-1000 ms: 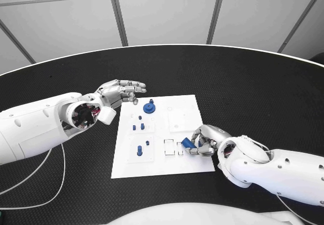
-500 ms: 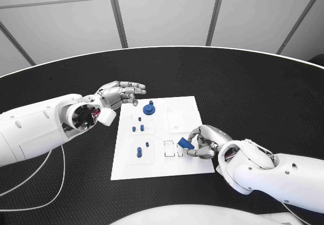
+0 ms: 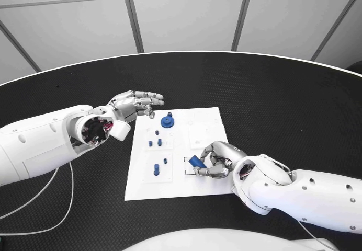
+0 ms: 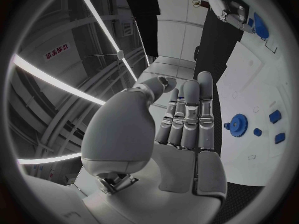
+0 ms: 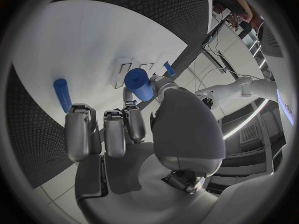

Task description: Assemble the parts on the task board

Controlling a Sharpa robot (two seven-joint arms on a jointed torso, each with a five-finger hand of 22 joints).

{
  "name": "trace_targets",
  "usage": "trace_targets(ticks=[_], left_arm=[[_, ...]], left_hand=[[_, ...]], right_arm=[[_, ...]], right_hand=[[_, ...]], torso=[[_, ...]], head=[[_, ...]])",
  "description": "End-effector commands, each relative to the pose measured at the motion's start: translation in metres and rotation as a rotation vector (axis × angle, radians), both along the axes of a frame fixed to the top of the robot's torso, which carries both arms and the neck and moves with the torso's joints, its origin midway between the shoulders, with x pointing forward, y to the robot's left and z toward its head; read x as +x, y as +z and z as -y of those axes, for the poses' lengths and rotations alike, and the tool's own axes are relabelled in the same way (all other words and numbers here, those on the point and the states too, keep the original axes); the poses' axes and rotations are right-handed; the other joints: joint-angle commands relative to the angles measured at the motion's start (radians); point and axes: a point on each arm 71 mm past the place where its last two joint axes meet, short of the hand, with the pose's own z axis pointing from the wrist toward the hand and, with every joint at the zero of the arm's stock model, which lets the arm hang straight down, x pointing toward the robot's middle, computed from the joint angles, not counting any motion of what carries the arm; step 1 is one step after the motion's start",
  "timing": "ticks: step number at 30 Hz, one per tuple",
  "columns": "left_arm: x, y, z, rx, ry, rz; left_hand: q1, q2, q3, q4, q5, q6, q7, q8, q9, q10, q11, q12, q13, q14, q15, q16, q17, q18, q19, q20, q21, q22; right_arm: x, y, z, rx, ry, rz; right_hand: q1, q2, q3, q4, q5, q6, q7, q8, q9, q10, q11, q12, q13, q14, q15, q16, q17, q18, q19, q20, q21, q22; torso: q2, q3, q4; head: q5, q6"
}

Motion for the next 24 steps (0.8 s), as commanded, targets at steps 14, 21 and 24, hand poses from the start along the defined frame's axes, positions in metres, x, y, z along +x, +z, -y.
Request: trace_targets(ticks=[14, 21, 24], left_arm=[[-0.0006, 0.0003, 0.0004, 0.000, -0.002, -0.001], [-0.0011, 0.0004, -0.0002, 0.000, -0.002, -0.002], [-0.0013, 0.0005, -0.0005, 0.001, -0.002, -0.002]], left_hand=[[0.000, 0.010, -0.005, 0.000, 0.004, -0.006, -0.001, 0.006, -0.001, -0.007, -0.001, 0.003, 0.001, -0.004, 0.000, 0.005, -0.001, 0.016, -0.006, 0.000, 0.005, 0.001], [0.000, 0.010, -0.005, 0.000, 0.004, -0.006, -0.001, 0.006, -0.001, -0.007, -0.001, 0.003, 0.001, -0.004, 0.000, 0.005, -0.001, 0.016, -0.006, 0.000, 0.005, 0.001], [0.000, 0.010, -0.005, 0.000, 0.004, -0.006, -0.001, 0.006, -0.001, -0.007, -0.001, 0.003, 0.001, -0.004, 0.000, 0.005, -0.001, 0.016, -0.006, 0.000, 0.005, 0.001]], right_arm=[[0.0076, -0.0087, -0.0101, -0.021, 0.013, -0.043], [0.0090, -0.0103, -0.0113, -0.031, 0.014, -0.050], [0.0092, -0.0106, -0.0117, -0.033, 0.015, -0.053]], right_hand=[[-0.067, 0.003, 0.019, 0.001, -0.046, 0.090, -0.066, 0.044, 0.051, 0.031, -0.016, 0.031, 0.133, 0.100, -0.022, 0.010, 0.236, -0.009, 0.084, -0.017, 0.019, 0.219], [-0.152, 0.012, 0.004, 0.003, -0.116, 0.104, -0.075, 0.072, 0.069, 0.051, -0.024, 0.066, 0.161, 0.100, -0.029, 0.009, 0.234, -0.009, 0.084, -0.024, 0.020, 0.220], [-0.169, 0.013, -0.003, 0.003, -0.119, 0.104, -0.076, 0.076, 0.072, 0.052, -0.025, 0.068, 0.163, 0.100, -0.031, 0.009, 0.234, -0.009, 0.084, -0.026, 0.020, 0.221]], torso=[[0.001, -0.0015, 0.0015], [0.001, -0.0001, 0.0010], [0.001, 0.0004, 0.0002]], head=[[0.012, -0.002], [0.014, -0.002], [0.015, -0.003]])
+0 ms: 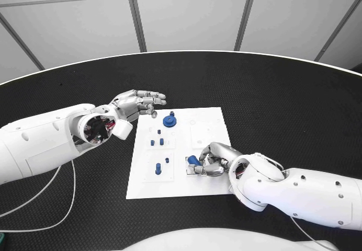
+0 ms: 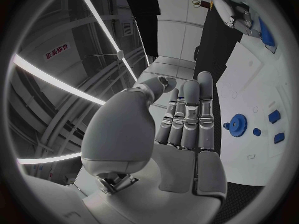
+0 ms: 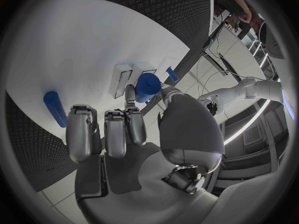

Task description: Assemble the parts on the task board

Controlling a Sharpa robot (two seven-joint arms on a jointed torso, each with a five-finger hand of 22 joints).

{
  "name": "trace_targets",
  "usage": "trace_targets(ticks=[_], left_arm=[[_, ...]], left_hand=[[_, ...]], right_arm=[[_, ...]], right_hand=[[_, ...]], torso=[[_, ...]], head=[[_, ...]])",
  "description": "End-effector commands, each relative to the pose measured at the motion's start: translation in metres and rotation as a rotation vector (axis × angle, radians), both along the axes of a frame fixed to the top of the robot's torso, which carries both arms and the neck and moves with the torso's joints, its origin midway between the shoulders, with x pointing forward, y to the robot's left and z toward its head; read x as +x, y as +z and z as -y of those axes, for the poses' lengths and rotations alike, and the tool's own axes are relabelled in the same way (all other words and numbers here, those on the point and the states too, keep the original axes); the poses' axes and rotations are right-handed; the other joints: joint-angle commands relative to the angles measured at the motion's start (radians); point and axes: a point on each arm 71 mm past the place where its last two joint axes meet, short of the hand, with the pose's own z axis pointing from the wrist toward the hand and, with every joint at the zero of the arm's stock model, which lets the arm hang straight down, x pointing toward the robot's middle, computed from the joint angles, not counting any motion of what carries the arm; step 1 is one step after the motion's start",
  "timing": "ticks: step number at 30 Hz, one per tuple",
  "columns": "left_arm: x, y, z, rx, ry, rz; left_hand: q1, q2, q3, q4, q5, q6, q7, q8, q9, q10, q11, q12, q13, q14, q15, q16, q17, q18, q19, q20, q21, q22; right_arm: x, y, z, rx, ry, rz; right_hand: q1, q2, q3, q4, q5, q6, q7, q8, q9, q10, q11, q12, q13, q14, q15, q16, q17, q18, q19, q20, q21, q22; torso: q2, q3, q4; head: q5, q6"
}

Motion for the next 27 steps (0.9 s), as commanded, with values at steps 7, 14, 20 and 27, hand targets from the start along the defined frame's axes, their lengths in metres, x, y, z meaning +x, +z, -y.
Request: trace_targets(ticks=[7, 14, 20, 27], left_arm=[[-0.0003, 0.0001, -0.0007, 0.001, 0.002, -0.001], [-0.0004, 0.0001, -0.0008, 0.002, 0.002, -0.002], [-0.0006, 0.0002, -0.0010, 0.003, 0.003, -0.002], [-0.0008, 0.0003, -0.0018, 0.003, 0.005, -0.002]], left_hand=[[0.000, 0.010, -0.005, 0.000, 0.004, -0.006, -0.001, 0.006, -0.001, -0.007, -0.001, 0.003, 0.001, -0.004, 0.000, 0.005, -0.001, 0.016, -0.006, 0.000, 0.005, 0.002], [0.000, 0.010, -0.005, 0.000, 0.004, -0.006, -0.001, 0.006, -0.001, -0.007, -0.001, 0.003, 0.001, -0.004, 0.000, 0.005, -0.001, 0.016, -0.006, 0.000, 0.005, 0.002], [0.001, 0.010, -0.007, -0.002, 0.004, -0.006, -0.001, 0.007, -0.002, -0.008, -0.001, 0.006, 0.001, -0.005, 0.000, 0.006, -0.003, 0.016, -0.009, 0.000, 0.007, 0.003], [0.001, 0.010, -0.007, -0.002, 0.004, -0.006, -0.001, 0.007, -0.002, -0.008, -0.001, 0.006, 0.001, -0.005, 0.000, 0.006, -0.003, 0.016, -0.009, 0.000, 0.007, 0.003]], right_arm=[[0.0002, -0.0003, -0.0010, -0.003, 0.003, -0.003], [0.0011, 0.0003, -0.0004, 0.005, -0.006, 0.006], [0.0014, 0.0013, 0.0001, 0.014, -0.012, 0.015], [-0.0002, 0.0032, -0.0001, 0.025, -0.007, 0.022]], right_hand=[[-0.068, 0.001, -0.042, -0.001, -0.076, 0.058, -0.063, 0.020, 0.008, 0.046, -0.009, 0.002, 0.165, 0.098, -0.009, 0.002, 0.232, -0.009, 0.080, -0.010, 0.002, 0.220], [-0.090, 0.005, -0.124, -0.002, -0.197, 0.047, -0.064, 0.036, 0.019, 0.043, -0.009, -0.007, 0.162, 0.097, -0.010, 0.000, 0.230, -0.008, 0.078, -0.011, -0.004, 0.219], [-0.095, 0.032, -0.201, 0.001, -0.212, 0.043, -0.064, 0.046, 0.023, 0.042, -0.009, -0.010, 0.163, 0.097, -0.009, 0.000, 0.230, -0.008, 0.079, -0.010, -0.005, 0.220], [-0.096, 0.060, -0.254, 0.001, -0.233, 0.040, -0.064, 0.052, 0.025, 0.042, -0.009, -0.012, 0.163, 0.097, -0.009, 0.000, 0.229, -0.008, 0.079, -0.010, -0.004, 0.221]], torso=[[0.000, 0.0011, -0.0011], [-0.001, 0.0007, -0.0014], [0.000, 0.0012, -0.0019], [-0.001, 0.0008, -0.0019]], head=[[0.002, -0.003], [0.003, -0.003], [0.003, -0.003], [0.002, -0.002]])
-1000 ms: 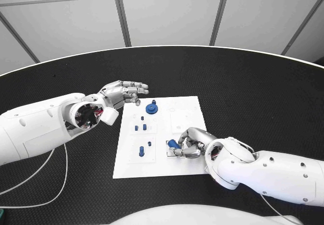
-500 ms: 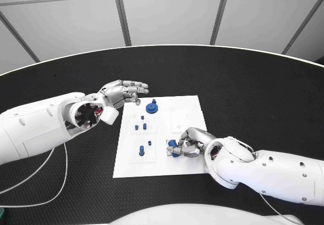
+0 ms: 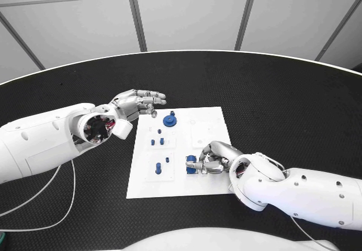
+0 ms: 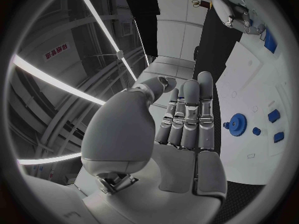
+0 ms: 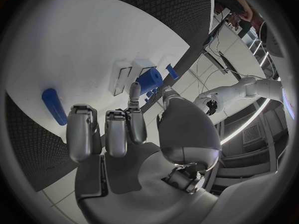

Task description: Assemble the parts on the task board

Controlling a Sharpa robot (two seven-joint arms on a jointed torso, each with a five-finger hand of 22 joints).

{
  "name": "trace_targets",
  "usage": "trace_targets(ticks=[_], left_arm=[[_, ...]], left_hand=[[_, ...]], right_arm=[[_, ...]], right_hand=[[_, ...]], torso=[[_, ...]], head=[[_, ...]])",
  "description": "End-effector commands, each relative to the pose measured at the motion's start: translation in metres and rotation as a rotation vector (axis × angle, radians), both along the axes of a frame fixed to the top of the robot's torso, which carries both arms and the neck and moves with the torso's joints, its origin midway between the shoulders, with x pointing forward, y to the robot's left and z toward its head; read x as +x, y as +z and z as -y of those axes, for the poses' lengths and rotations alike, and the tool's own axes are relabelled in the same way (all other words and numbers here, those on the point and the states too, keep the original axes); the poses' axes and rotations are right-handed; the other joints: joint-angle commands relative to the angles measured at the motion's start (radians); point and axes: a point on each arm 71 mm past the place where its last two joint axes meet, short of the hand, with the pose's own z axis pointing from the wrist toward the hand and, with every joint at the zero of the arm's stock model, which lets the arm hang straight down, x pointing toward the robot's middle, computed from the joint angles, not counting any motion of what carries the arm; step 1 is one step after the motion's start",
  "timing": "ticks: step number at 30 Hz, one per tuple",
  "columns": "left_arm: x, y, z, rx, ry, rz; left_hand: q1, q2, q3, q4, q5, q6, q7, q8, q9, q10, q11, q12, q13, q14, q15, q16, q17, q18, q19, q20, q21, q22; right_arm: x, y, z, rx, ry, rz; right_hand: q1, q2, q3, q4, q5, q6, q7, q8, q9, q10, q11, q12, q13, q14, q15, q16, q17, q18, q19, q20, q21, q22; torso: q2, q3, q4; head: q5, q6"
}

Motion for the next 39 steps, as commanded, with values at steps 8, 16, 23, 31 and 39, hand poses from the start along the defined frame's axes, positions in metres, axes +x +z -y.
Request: trace_targets(ticks=[8, 16, 23, 31, 39], left_arm=[[0.000, 0.000, -0.001, 0.000, 0.001, 0.000], [0.000, 0.000, -0.001, 0.000, 0.001, 0.000], [0.000, 0.000, -0.001, 0.000, 0.000, 0.000], [0.000, 0.000, -0.001, 0.001, 0.001, 0.000], [0.000, 0.000, -0.002, 0.002, 0.004, -0.001]], left_hand=[[0.001, 0.010, -0.007, -0.002, 0.004, -0.006, -0.001, 0.003, -0.002, -0.008, -0.001, 0.006, 0.001, -0.005, 0.000, 0.006, -0.001, 0.016, -0.009, 0.000, 0.003, 0.001], [0.002, 0.011, -0.007, -0.002, 0.004, -0.006, 0.000, 0.003, -0.002, -0.009, -0.001, 0.007, 0.001, -0.006, 0.000, 0.006, -0.002, 0.016, -0.010, 0.000, 0.004, 0.002], [0.002, 0.011, -0.007, -0.002, 0.004, -0.006, 0.000, 0.003, -0.002, -0.009, -0.001, 0.007, 0.001, -0.006, 0.000, 0.006, -0.002, 0.016, -0.010, 0.000, 0.004, 0.002], [0.002, 0.011, -0.007, -0.002, 0.004, -0.006, 0.000, 0.003, -0.002, -0.009, -0.001, 0.007, 0.001, -0.006, 0.000, 0.006, -0.002, 0.016, -0.010, 0.000, 0.004, 0.002], [0.002, 0.011, -0.007, -0.002, 0.004, -0.006, 0.000, 0.003, -0.002, -0.009, -0.001, 0.007, 0.001, -0.006, 0.000, 0.006, -0.002, 0.016, -0.010, 0.000, 0.004, 0.002]], right_arm=[[-0.009, 0.006, 0.001, 0.015, 0.035, 0.007], [-0.012, 0.007, 0.003, 0.007, 0.052, -0.003], [-0.009, 0.004, 0.006, -0.008, 0.034, -0.007], [-0.005, 0.002, 0.006, -0.016, 0.018, -0.009], [-0.005, 0.001, 0.008, -0.024, 0.028, -0.014]], right_hand=[[0.113, 0.046, -0.026, -0.006, 0.084, -0.012, -0.004, 0.010, -0.002, 0.049, -0.006, 0.001, 0.172, 0.104, -0.002, 0.003, 0.236, -0.010, 0.085, -0.008, 0.004, 0.225], [0.250, 0.038, 0.014, -0.012, 0.063, -0.013, -0.006, 0.002, -0.015, 0.051, -0.008, 0.005, 0.176, 0.104, -0.004, 0.004, 0.237, -0.011, 0.086, -0.009, 0.007, 0.228], [0.268, 0.048, 0.030, -0.006, 0.075, -0.010, -0.007, 0.000, -0.020, 0.053, -0.009, 0.008, 0.179, 0.104, -0.004, 0.004, 0.239, -0.011, 0.086, -0.010, 0.009, 0.229], [0.264, 0.055, 0.036, -0.003, 0.088, -0.007, -0.007, -0.001, -0.023, 0.055, -0.009, 0.013, 0.182, 0.105, -0.004, 0.005, 0.241, -0.012, 0.087, -0.010, 0.011, 0.230], [0.297, 0.045, 0.057, -0.011, 0.085, -0.006, -0.011, -0.002, -0.027, 0.057, -0.012, 0.015, 0.185, 0.105, -0.007, 0.005, 0.241, -0.012, 0.087, -0.011, 0.013, 0.231]], torso=[[-0.001, 0.0005, -0.0014], [-0.001, 0.0011, -0.0013], [-0.001, -0.0004, 0.0007], [0.001, 0.0004, 0.0005], [0.000, 0.0006, -0.0008]], head=[[-0.001, 0.000], [-0.002, 0.000], [-0.004, -0.001], [-0.003, -0.003], [-0.003, -0.006]])
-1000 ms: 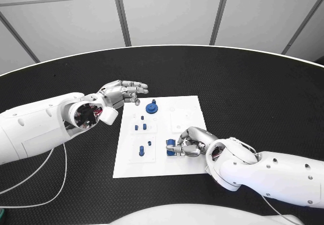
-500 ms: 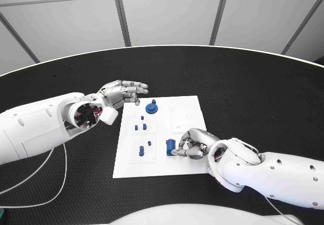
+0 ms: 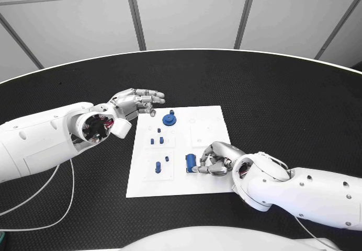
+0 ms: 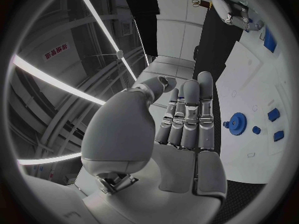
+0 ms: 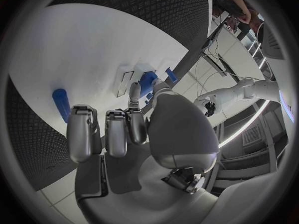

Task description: Assemble the parts on the task board

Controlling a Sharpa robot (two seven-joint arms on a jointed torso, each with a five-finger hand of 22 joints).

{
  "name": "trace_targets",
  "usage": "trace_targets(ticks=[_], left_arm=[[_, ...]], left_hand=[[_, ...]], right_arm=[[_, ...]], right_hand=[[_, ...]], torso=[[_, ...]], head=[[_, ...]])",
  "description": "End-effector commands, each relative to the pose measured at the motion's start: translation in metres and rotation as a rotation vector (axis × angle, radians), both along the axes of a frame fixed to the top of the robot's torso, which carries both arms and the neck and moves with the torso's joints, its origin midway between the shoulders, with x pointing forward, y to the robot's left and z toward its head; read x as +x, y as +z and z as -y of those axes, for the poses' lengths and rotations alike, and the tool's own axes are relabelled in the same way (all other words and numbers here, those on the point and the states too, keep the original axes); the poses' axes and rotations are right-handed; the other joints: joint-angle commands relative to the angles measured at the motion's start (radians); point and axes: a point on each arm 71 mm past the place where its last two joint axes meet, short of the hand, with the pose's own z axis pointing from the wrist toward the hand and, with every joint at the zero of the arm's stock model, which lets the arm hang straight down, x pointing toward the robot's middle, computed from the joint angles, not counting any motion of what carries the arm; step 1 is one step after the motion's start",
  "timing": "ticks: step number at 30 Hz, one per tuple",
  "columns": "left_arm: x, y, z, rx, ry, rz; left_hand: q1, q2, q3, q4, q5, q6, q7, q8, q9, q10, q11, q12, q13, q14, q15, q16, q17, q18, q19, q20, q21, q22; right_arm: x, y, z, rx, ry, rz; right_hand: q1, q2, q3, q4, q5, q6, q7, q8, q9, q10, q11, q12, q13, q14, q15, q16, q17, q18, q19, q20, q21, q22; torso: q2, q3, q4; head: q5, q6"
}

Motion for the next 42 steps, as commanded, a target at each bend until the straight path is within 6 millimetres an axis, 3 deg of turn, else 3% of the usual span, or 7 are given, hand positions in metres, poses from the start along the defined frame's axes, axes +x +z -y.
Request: trace_targets(ticks=[1, 10, 18, 28, 32, 36, 42], left_arm=[[0.000, 0.000, 0.000, 0.001, 0.001, 0.000], [0.000, 0.000, -0.002, 0.002, 0.004, -0.001], [0.000, 0.000, -0.002, 0.003, 0.005, -0.001], [0.000, 0.000, -0.003, 0.003, 0.006, -0.001], [0.000, 0.000, -0.003, 0.003, 0.008, 0.000], [0.000, 0.000, -0.004, 0.002, 0.009, 0.001], [0.001, 0.000, -0.003, 0.001, 0.007, 0.003]], left_hand=[[0.003, 0.012, -0.004, 0.000, 0.005, -0.007, 0.000, 0.004, -0.001, -0.010, -0.001, 0.004, 0.001, -0.006, 0.000, 0.006, -0.002, 0.016, -0.011, 0.000, 0.005, 0.002], [0.009, 0.014, -0.002, -0.004, 0.005, -0.007, -0.001, 0.005, -0.002, -0.010, -0.001, 0.006, 0.001, -0.007, -0.001, 0.006, -0.003, 0.017, -0.012, -0.001, 0.008, 0.004], [0.009, 0.014, -0.002, -0.004, 0.005, -0.007, -0.001, 0.005, -0.002, -0.010, -0.001, 0.006, 0.001, -0.007, -0.001, 0.006, -0.003, 0.017, -0.012, -0.001, 0.008, 0.004], [0.009, 0.014, -0.002, -0.004, 0.005, -0.007, -0.001, 0.005, -0.002, -0.010, -0.001, 0.006, 0.001, -0.007, -0.001, 0.006, -0.003, 0.017, -0.012, -0.001, 0.008, 0.004], [0.009, 0.014, -0.002, -0.004, 0.005, -0.007, -0.001, 0.005, -0.002, -0.010, -0.001, 0.006, 0.001, -0.007, -0.001, 0.006, -0.003, 0.017, -0.012, -0.001, 0.008, 0.004], [0.009, 0.014, -0.002, -0.004, 0.005, -0.007, -0.001, 0.005, -0.002, -0.010, -0.001, 0.006, 0.001, -0.007, -0.001, 0.006, -0.003, 0.017, -0.012, -0.001, 0.008, 0.004], [0.010, 0.015, -0.002, -0.005, 0.005, -0.007, 0.000, 0.005, -0.002, -0.011, -0.001, 0.008, 0.001, -0.008, 0.000, 0.007, -0.004, 0.017, -0.013, -0.001, 0.010, 0.005]], right_arm=[[-0.001, 0.000, 0.000, -0.002, 0.009, -0.003], [-0.004, 0.001, 0.001, -0.005, 0.031, -0.009], [-0.006, 0.002, 0.002, -0.006, 0.047, -0.013], [-0.011, 0.009, 0.018, 0.023, 0.011, 0.019], [-0.014, 0.016, 0.035, 0.054, -0.025, 0.059], [-0.016, 0.021, 0.058, 0.053, -0.068, 0.096], [-0.013, 0.022, 0.086, -0.001, -0.119, 0.142]], right_hand=[[0.025, -0.006, 0.014, -0.001, -0.006, -0.001, -0.006, -0.004, -0.003, 0.054, -0.009, 0.004, 0.184, 0.102, -0.005, 0.005, 0.241, -0.012, 0.084, -0.008, 0.005, 0.230], [0.052, -0.038, 0.023, 0.001, -0.025, 0.002, -0.004, -0.006, -0.008, 0.055, -0.009, 0.006, 0.186, 0.103, -0.005, 0.006, 0.242, -0.012, 0.084, -0.008, 0.006, 0.231], [0.020, -0.065, 0.003, 0.007, -0.064, -0.001, 0.004, -0.008, -0.013, 0.046, -0.002, -0.015, 0.175, 0.101, 0.001, 0.002, 0.235, -0.009, 0.081, -0.005, -0.010, 0.226], [0.023, -0.058, 0.006, 0.005, -0.060, -0.001, 0.003, -0.009, -0.014, 0.046, -0.002, -0.014, 0.176, 0.102, 0.001, 0.004, 0.238, -0.010, 0.082, -0.004, -0.006, 0.228], [0.041, -0.049, 0.020, 0.004, -0.034, -0.028, 0.013, -0.032, -0.027, 0.037, 0.006, -0.035, 0.165, 0.101, 0.007, 0.003, 0.236, -0.009, 0.080, -0.001, -0.012, 0.226], [0.070, -0.044, 0.052, 0.003, 0.013, -0.071, 0.042, -0.101, -0.066, 0.033, 0.030, -0.041, 0.163, 0.102, 0.026, 0.005, 0.240, -0.010, 0.081, 0.013, -0.010, 0.228], [0.078, -0.048, 0.073, 0.004, 0.040, -0.074, 0.052, -0.133, -0.085, 0.032, 0.038, -0.043, 0.163, 0.102, 0.034, 0.005, 0.241, -0.010, 0.081, 0.021, -0.009, 0.229]], torso=[[-0.001, 0.0002, -0.0010], [-0.002, 0.0005, -0.0009], [-0.001, -0.0005, -0.0003], [-0.001, 0.0003, -0.0003], [-0.002, 0.0007, -0.0034], [-0.002, 0.0010, -0.0069], [-0.002, 0.0026, -0.0131]], head=[[0.001, -0.002], [0.002, -0.004], [0.001, -0.002], [-0.002, 0.000], [-0.007, 0.003], [-0.017, 0.005], [-0.026, 0.010]])
